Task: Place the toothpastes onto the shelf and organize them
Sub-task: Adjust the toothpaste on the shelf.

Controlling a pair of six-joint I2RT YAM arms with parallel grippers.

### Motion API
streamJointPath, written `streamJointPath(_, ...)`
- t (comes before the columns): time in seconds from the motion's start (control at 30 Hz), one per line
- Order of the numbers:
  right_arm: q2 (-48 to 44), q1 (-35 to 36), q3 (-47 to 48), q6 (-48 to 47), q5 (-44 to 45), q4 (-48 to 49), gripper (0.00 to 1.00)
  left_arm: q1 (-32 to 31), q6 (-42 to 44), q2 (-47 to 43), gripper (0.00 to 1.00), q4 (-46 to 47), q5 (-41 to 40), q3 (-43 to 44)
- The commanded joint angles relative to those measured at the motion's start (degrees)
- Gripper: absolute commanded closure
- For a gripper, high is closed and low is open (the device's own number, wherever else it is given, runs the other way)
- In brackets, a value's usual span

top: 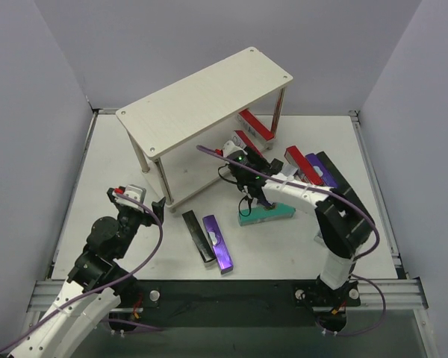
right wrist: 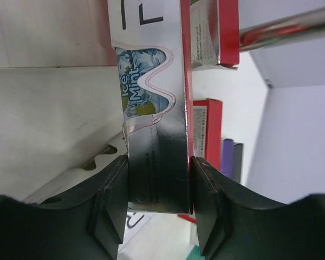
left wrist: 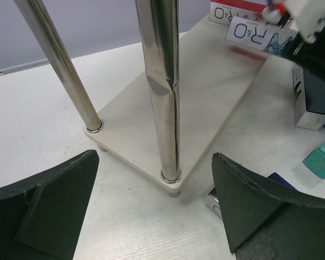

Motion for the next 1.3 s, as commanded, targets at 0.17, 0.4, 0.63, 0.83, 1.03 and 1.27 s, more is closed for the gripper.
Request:
streamJointPath(0.17, 12.35, 3.42, 2.37, -31.05, 18.35, 29.32, 0.73, 0.5, -0.31, -0.44, 0.03, 2.58, -0.64, 0.21)
streamJointPath(0.4, 16.58, 3.68, 4.13, -36.17, 17.47, 31.53, 0.66, 0.59, -0.31, -0.44, 0.03, 2.67, -0.46, 0.21)
streamJointPath(0.63, 17.81, 3.95, 4.84, -36.44, 17.03, 29.78, 0.54, 0.59, -0.31, -0.35, 0.03, 2.75, -0.02, 0.2)
streamJointPath(0.83, 16.23, 4.39, 5.54, -32.31, 14.66, 22.93, 0.48, 0.59, -0.31, -0.27, 0.03, 2.67, -0.02, 0.21)
streamJointPath(1.03, 14.74, 4.83, 6.24, -29.59, 12.02, 16.34, 0.44, 0.59, -0.31, -0.27, 0.03, 2.75, 0.24, 0.21)
streamJointPath(1.27, 14.65, 4.83, 6.94, -28.09, 10.79, 12.64, 0.41, 0.59, -0.4, -0.44, 0.03, 2.75, 0.24, 0.21)
